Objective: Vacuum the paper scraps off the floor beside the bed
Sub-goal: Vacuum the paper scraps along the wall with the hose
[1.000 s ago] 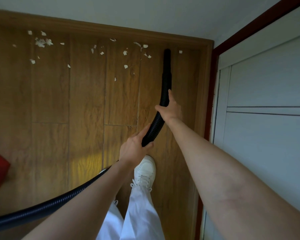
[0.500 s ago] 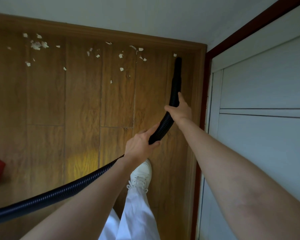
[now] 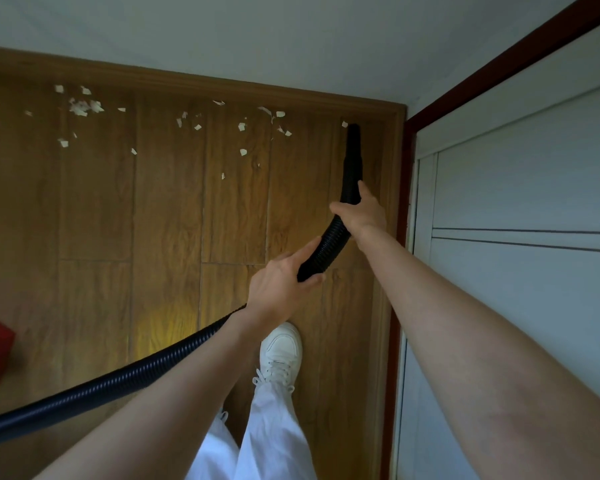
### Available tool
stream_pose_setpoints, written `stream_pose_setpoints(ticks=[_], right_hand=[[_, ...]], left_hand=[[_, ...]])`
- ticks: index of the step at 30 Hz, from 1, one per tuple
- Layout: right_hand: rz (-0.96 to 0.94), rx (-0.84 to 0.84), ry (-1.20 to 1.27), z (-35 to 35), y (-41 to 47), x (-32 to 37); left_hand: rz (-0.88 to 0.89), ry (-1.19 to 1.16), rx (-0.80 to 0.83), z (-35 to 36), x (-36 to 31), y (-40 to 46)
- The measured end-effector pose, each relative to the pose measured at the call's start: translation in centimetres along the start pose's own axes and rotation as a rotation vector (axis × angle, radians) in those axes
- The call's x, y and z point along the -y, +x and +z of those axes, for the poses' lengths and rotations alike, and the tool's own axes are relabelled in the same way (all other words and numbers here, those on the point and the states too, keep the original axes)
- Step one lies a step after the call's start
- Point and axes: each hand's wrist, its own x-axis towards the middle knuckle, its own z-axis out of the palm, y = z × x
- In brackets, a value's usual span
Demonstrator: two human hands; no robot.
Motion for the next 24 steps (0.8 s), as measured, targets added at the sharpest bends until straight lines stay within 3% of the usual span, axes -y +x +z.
stream_pose_setpoints(ticks=[14,24], right_hand=[[-0.042,0.086,-0.023,-0.6,0.4,0.9],[0.021,0.062,0.035,-0.5,0.0,0.2]], left_hand=[[-0.006,0.004,-0.069,0.0,-0.9,-0.6],[-0.015,0.023,-0.010,0.1,-0.9,-0.1]])
